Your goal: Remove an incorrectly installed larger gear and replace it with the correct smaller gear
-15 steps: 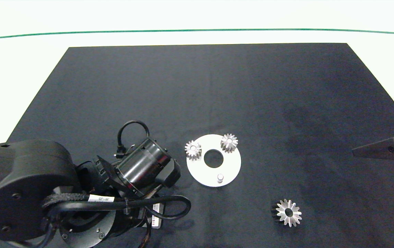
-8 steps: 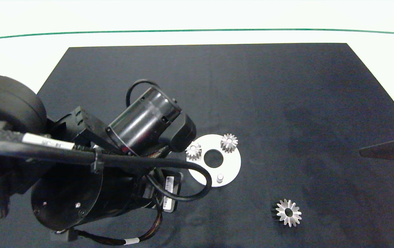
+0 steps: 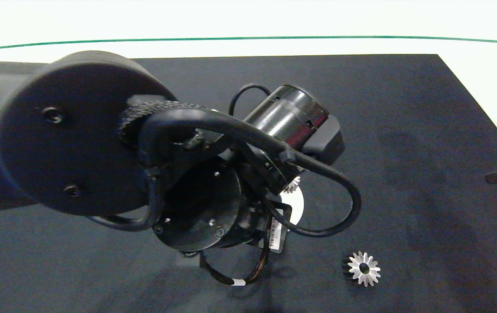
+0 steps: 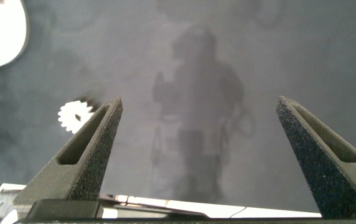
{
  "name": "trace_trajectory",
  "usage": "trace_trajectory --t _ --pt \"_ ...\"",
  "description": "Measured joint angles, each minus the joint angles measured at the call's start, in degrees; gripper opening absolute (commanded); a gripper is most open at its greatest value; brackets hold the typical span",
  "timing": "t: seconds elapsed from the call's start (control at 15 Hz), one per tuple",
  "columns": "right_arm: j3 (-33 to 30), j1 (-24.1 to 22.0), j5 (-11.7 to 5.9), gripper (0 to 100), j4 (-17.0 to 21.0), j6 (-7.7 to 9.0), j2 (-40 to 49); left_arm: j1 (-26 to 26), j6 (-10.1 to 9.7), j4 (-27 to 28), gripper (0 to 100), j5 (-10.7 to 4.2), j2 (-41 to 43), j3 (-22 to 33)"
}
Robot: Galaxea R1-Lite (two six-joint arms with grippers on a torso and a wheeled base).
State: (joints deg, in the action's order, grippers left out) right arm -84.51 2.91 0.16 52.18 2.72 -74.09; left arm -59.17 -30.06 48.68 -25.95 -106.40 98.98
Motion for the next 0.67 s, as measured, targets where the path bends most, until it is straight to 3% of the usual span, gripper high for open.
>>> trace_trajectory --t 0.13,0.67 --pt "-1.3 -5.9 4.63 100 0.0 3.45 0.5 -0.8 0.2 1.1 16 -0.11 -2.3 2.7" --pt "-2.0 -8.4 4.99 100 0.0 3.97 1.6 -2.6 1.07 8.4 16 -0.3 -11.0 14.8"
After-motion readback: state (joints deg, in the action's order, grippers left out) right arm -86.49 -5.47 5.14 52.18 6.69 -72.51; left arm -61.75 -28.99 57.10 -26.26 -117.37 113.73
